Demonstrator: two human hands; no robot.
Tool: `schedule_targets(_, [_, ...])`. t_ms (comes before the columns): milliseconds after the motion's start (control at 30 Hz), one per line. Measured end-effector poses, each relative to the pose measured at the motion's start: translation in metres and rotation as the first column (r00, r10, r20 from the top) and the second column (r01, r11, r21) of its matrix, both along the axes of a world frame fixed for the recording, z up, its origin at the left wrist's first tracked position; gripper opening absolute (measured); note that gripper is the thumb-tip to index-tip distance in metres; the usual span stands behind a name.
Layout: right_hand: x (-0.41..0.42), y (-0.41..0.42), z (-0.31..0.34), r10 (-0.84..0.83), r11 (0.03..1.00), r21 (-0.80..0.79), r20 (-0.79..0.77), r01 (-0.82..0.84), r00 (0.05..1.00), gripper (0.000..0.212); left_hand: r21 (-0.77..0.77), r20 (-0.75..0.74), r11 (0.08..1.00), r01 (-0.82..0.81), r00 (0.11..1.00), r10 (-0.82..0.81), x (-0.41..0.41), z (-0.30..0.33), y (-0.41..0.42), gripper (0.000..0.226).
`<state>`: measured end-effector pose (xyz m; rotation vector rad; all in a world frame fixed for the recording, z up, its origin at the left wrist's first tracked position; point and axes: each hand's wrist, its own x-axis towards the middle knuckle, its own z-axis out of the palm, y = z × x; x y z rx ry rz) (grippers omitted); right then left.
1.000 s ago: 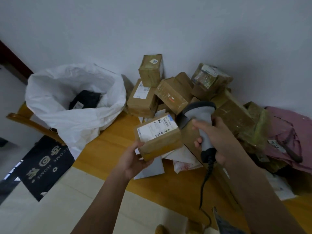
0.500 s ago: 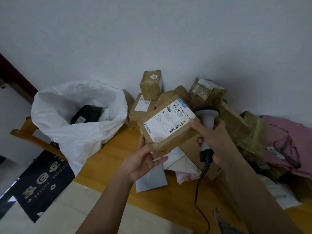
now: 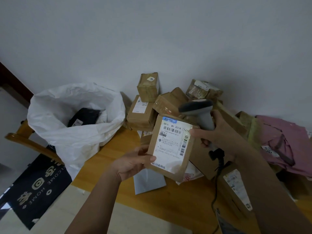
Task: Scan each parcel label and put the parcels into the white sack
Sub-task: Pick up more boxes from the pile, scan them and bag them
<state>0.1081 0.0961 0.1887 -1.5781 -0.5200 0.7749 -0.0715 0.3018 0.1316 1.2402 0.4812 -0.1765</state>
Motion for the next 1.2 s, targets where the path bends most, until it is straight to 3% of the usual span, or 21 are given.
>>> schedule_targets(67, [-0.002, 0.001, 0.000, -0.036, 0.999, 0.027, -0.026, 0.036, 0.999, 0.073, -0.009, -0.002, 1.000, 0.028, 1.000, -0.028, -0.002, 0.001, -0.003, 0.070])
schedule_targets(133, [-0.006, 0.003, 0.001, -0.123, 0.992, 0.022, -0.018, 0.123, 0.992, 0.059, -0.005, -0.026, 1.000, -0.019, 0.999, 0.019, -0.002, -0.002, -0.006, 0.073])
schedule_targets(267, [-0.010, 0.006, 0.008, -0.247, 0.969, -0.007, -0.038, 0.246, 0.968, 0.039, 0.033, -0.137, 0.970, -0.241, 0.960, 0.243, 0.005, -0.015, -0.007, 0.064])
schedule_targets(433, [-0.021, -0.001, 0.032, -0.084, 0.989, 0.095, -0.284, 0.116, 0.955, 0.024, 0.052, -0.233, 0.900, -0.433, 0.871, 0.433, 0.010, -0.032, -0.004, 0.062])
schedule_targets(633, [-0.035, -0.008, 0.058, 0.073, 0.976, 0.218, -0.301, -0.005, 0.951, 0.054, 0.052, -0.246, 0.857, -0.513, 0.825, 0.508, 0.015, -0.039, -0.005, 0.053])
schedule_targets(967, [-0.034, -0.023, 0.074, 0.070, 0.976, 0.219, -0.282, -0.007, 0.957, 0.057, 0.036, -0.241, 0.831, -0.555, 0.802, 0.547, 0.024, -0.038, -0.012, 0.044])
schedule_targets(1200, [-0.026, -0.031, 0.076, 0.069, 0.973, 0.231, -0.285, -0.001, 0.956, 0.053, 0.024, -0.251, 0.813, -0.582, 0.784, 0.568, 0.034, -0.045, -0.014, 0.053])
